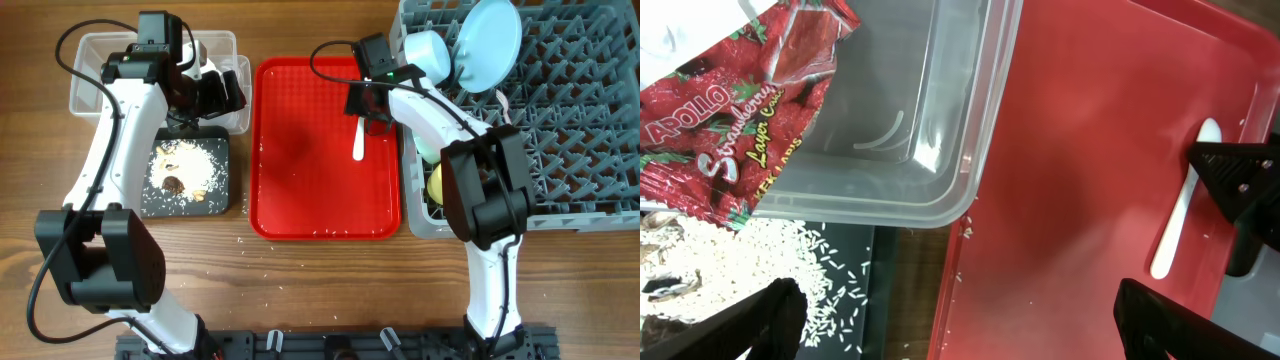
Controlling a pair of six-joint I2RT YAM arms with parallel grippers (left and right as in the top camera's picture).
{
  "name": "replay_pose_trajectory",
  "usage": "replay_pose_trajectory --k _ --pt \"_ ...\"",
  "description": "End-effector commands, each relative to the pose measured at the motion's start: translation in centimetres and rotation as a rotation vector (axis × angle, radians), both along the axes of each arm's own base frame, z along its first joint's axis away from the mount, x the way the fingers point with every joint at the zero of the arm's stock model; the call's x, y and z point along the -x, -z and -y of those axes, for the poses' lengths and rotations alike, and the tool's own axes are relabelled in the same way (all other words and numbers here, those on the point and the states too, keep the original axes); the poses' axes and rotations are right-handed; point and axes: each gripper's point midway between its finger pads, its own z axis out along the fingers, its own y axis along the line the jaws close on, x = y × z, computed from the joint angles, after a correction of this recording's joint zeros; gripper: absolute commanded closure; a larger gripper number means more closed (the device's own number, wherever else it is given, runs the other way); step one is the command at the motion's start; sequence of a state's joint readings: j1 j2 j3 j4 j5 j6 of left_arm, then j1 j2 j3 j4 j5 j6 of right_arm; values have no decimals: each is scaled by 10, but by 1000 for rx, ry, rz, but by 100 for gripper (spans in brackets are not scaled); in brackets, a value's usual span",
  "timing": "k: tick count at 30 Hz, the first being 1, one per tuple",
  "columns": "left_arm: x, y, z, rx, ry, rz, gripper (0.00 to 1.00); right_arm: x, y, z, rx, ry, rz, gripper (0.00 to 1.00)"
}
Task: Sort waste into correct bins and load items into the dishwasher rack
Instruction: 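Reach the right gripper to the red tray and grasp the white spoon, then carry the white spoon to the rack and release it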
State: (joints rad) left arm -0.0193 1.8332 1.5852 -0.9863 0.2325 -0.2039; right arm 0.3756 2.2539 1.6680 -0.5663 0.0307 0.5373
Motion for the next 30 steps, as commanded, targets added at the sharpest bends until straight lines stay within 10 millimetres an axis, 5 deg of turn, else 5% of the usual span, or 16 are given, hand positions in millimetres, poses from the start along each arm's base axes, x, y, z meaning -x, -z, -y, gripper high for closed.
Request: replay_pose_trajectory --k 1,4,11,15,18,19,21,22,24,26,30 --pt "-3 -12 1 -1 2 34 0 5 30 -4 -19 25 -57 67" --pt "-3 -12 0 -2 2 34 0 5 30 -5 -24 23 -58 88" --pt "-3 -12 0 -2 2 34 0 13 25 -14 -60 -37 -85 96" --pt "-3 -12 1 -1 2 34 0 17 -58 -28 -115 -201 0 95" --pt "-3 -12 1 -1 2 34 0 36 -154 -22 -125 -269 122 96" --pt "-3 -12 1 -1 2 34 0 47 -194 -11 -114 -258 182 96" --pt "-3 -12 1 -1 2 34 0 62 -237 17 -59 -182 257 96" --pt "-3 -12 1 -1 2 34 0 69 -255 41 -12 -93 287 96" --pt "-3 -12 1 -1 2 34 0 93 -287 120 141 155 324 96" --pt "-3 -12 0 -2 2 34 0 105 -287 167 216 276 297 96" --pt "-3 -12 1 -1 2 34 0 115 -253 237 233 513 184 96"
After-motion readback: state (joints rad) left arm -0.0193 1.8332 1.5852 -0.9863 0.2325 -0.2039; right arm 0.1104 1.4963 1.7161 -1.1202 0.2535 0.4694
